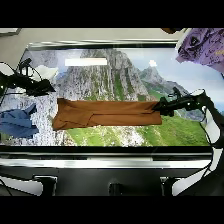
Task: Fold the clothes and pants, and hang the long-sleeved shirts on hangers.
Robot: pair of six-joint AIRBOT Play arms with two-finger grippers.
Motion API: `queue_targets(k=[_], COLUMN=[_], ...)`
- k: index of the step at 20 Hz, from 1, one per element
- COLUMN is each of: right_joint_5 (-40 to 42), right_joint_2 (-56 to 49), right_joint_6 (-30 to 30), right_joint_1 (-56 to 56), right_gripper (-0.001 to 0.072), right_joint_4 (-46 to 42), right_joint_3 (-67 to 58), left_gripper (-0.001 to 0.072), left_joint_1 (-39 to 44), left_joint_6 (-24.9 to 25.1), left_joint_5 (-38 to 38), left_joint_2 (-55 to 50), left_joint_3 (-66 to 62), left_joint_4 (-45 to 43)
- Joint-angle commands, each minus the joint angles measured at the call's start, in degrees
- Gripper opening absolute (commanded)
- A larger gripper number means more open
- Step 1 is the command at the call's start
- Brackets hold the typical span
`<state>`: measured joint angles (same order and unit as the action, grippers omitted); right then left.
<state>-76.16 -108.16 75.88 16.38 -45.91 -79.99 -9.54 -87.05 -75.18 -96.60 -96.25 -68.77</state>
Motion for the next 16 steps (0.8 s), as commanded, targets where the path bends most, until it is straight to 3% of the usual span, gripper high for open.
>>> queue_targets(k=[1,2,3,5,6,11,16], right_joint_5=[0.6,0.7,0.8,0.5,0.0,-4.2,-5.1], right_joint_2=[0.1,0.9,2.1,5.4,7.5,18.8,29.4], right_joint_6=[0.3,0.5,1.2,3.9,5.3,12.0,17.0], right_joint_1=[-1.7,-1.7,-1.7,-1.7,-1.7,-1.7,-1.7], right_gripper=[0.0118,0.0032,0.0032,0.0031,0.0031,0.0031,0.0032], right_joint_4=[-0.9,-1.2,-1.9,-5.0,-7.0,-17.4,-24.5], right_joint_3=[0.0,0.0,-0.2,-1.0,-1.5,-2.7,-3.0], left_gripper=[0.0472,0.0442,0.0377,0.0109,0.0017,0.0016,0.0017], left_joint_1=[0.3,0.8,1.3,3.3,4.9,17.6,32.7], left_joint_6=[-0.6,-0.6,-0.6,-0.6,-1.0,-10.8,-11.6], left_joint_5=[-0.3,-0.3,-0.3,0.1,0.9,6.2,17.1], left_joint_2=[0.0,-0.1,-0.2,-0.5,-0.7,-5.0,-11.8], left_joint_3=[0.0,0.0,0.0,0.2,0.5,0.5,0.5], left_joint_4=[0.5,1.4,2.7,5.2,6.1,7.5,19.1])
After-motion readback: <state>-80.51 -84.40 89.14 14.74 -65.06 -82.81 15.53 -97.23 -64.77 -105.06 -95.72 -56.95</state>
